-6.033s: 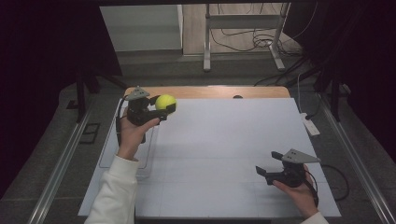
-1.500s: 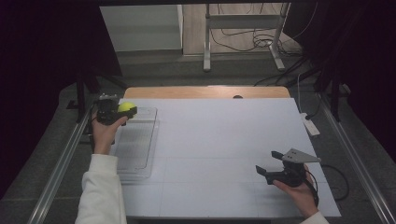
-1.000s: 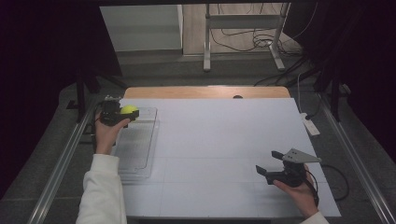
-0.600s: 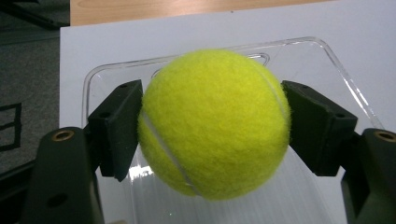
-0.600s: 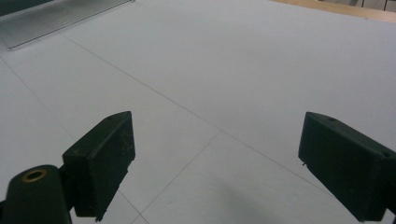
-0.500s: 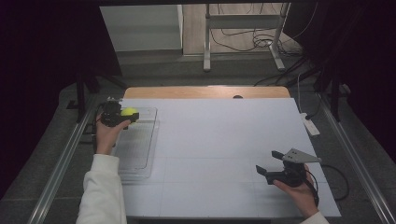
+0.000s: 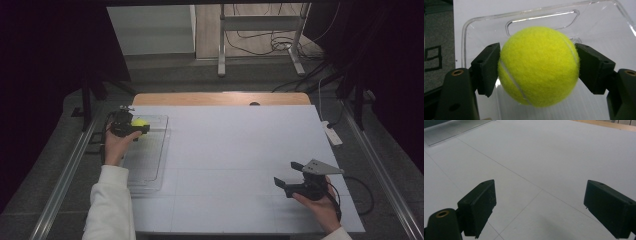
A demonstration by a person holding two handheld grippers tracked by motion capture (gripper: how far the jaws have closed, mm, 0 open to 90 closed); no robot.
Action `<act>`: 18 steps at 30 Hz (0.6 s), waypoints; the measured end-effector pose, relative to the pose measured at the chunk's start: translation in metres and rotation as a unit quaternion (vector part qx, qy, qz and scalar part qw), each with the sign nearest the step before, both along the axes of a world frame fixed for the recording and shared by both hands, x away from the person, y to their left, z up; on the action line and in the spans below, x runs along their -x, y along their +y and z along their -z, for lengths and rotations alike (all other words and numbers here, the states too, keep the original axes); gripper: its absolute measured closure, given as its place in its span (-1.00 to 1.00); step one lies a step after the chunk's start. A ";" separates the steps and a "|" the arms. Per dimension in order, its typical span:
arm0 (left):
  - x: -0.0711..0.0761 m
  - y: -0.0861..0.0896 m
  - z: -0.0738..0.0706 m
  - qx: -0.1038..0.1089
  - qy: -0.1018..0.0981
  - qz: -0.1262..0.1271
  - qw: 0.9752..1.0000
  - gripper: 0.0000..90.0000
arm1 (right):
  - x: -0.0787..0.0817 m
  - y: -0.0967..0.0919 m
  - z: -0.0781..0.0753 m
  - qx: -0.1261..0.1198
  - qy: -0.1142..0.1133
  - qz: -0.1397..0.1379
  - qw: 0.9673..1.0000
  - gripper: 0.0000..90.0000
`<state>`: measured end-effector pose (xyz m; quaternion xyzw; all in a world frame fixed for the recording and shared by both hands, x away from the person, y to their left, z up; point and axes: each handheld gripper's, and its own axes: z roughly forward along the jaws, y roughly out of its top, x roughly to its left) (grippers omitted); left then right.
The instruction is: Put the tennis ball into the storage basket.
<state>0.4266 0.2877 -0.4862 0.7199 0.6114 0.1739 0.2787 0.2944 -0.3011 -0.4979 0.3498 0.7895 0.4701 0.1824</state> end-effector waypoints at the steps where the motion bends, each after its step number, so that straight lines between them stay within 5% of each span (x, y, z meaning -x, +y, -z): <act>1: 0.000 0.000 0.000 0.000 0.000 0.000 1.000 -0.41 | 0.000 0.000 0.000 0.000 0.000 0.000 1.000 -0.75; 18: -0.005 -0.001 0.008 -0.031 0.024 -0.004 0.999 -0.42 | -0.001 0.000 0.000 0.002 0.001 0.000 1.000 -0.75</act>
